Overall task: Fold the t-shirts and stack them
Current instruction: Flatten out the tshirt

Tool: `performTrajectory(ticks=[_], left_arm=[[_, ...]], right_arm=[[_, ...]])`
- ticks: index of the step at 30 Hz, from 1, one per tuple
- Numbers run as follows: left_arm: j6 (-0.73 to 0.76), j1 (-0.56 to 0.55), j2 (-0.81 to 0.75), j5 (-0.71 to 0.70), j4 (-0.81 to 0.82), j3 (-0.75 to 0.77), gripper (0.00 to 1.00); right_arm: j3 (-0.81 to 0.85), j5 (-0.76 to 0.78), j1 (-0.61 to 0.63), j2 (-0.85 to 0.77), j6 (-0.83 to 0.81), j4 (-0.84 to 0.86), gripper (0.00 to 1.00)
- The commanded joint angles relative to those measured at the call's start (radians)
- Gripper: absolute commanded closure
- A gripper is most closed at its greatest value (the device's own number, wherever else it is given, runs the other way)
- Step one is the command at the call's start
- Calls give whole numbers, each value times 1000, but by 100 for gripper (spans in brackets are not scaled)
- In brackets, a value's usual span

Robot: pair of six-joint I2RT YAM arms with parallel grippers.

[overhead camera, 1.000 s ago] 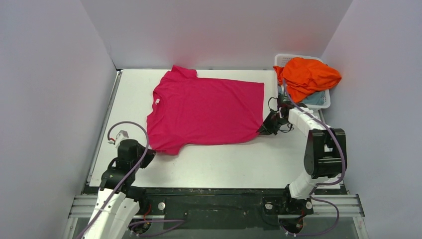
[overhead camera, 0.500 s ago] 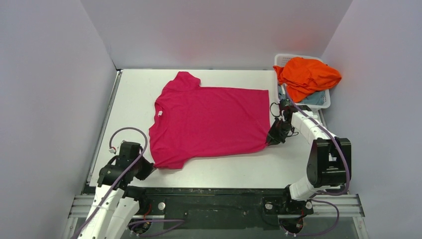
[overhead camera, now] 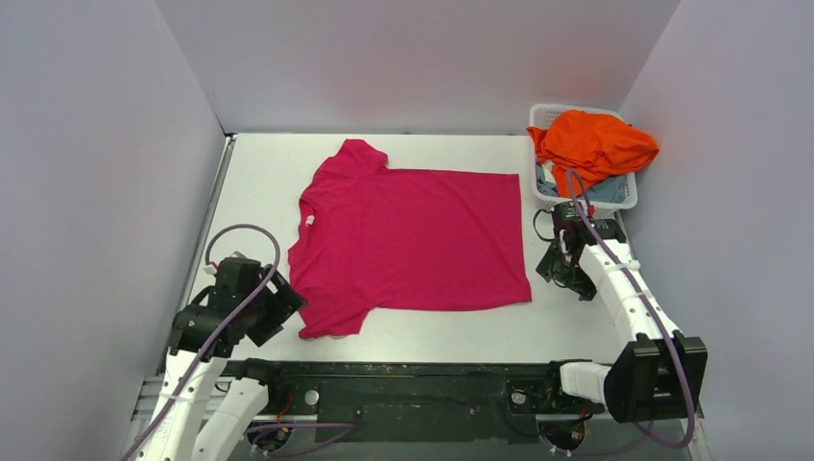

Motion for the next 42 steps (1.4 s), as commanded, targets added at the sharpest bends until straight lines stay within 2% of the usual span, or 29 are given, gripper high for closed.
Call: performTrajectory(ticks=[1,2,3,4,5,7,10,16,19,27,29,30,31,34,37,42], left_arm=[[115,-5,40,122,218,7,14],[118,-7,58,192,283,-29,14],[117,-7,69,228,437,-49,13],[114,-12,99,286,521,-88,13],[107,-16,117,301,663,-106,13],[105,-32,216,291,816,-129,12],[145,-48,336,226,912,-116,12],[190,-48,573,167,1073,-141,10],[201,-45,663,147,1113,-160,10],[226,-37,776,43,1155,-219,10],[225,-35,800,23,1164,-227,10],[225,-35,806,21,1160,-227,10],[226,-34,819,15,1156,-223,10],[228,-34,835,-5,1130,-215,10],[230,-33,824,-46,1095,-212,10],[239,-33,783,-103,1051,-231,10]], right_arm=[[11,-25,38,-67,-67,23,28],[2,-119,39,-66,-89,81,28],[-19,-159,39,-59,-98,108,26],[-29,-217,40,-53,-104,158,25],[-47,-231,38,-33,-103,173,25],[-69,-241,34,-4,-91,203,25],[-130,-231,30,13,-60,263,31],[-238,-258,30,40,-6,376,56],[-253,-260,30,88,9,402,61],[-220,-293,35,183,-2,455,68],[-213,-311,36,191,1,450,82],[-210,-315,36,185,3,442,96],[-201,-320,37,180,7,413,99],[-162,-307,48,126,14,299,100],[-81,-276,53,86,47,70,100],[-15,-138,53,40,62,-111,100]])
